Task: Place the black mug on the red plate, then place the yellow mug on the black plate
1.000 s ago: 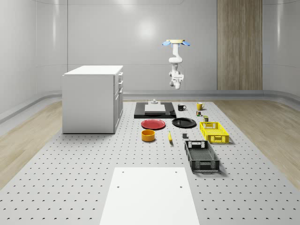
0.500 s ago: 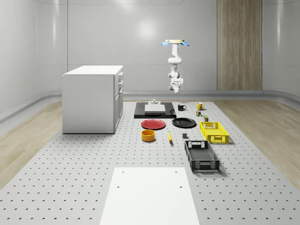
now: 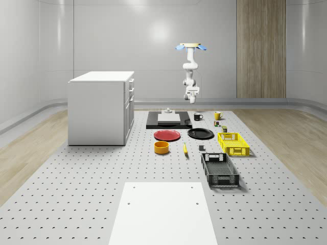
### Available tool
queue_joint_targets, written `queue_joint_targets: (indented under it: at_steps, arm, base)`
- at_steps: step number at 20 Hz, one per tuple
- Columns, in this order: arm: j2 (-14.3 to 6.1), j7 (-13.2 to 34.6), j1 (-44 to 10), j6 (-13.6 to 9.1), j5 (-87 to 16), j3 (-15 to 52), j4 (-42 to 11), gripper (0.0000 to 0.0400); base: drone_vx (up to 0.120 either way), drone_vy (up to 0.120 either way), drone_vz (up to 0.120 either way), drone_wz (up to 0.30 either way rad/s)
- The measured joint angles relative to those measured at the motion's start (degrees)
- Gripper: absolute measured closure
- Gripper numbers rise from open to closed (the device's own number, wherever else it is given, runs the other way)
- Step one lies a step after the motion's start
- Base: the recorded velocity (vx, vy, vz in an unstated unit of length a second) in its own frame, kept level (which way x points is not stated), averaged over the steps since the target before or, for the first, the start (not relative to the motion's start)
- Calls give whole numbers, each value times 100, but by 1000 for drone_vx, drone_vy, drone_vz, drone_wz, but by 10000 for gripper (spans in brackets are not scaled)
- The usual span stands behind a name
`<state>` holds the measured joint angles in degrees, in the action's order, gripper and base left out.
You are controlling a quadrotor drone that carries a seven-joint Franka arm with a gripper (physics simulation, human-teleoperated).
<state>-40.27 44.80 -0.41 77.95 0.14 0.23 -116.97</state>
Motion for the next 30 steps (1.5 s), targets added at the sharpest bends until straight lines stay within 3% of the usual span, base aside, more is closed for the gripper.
queue_joint_targets:
  at_steps: [30]
  arm:
    - [-79,11,-42,114,-130,103,-61,0]
  base:
    - [120,0,0,0]
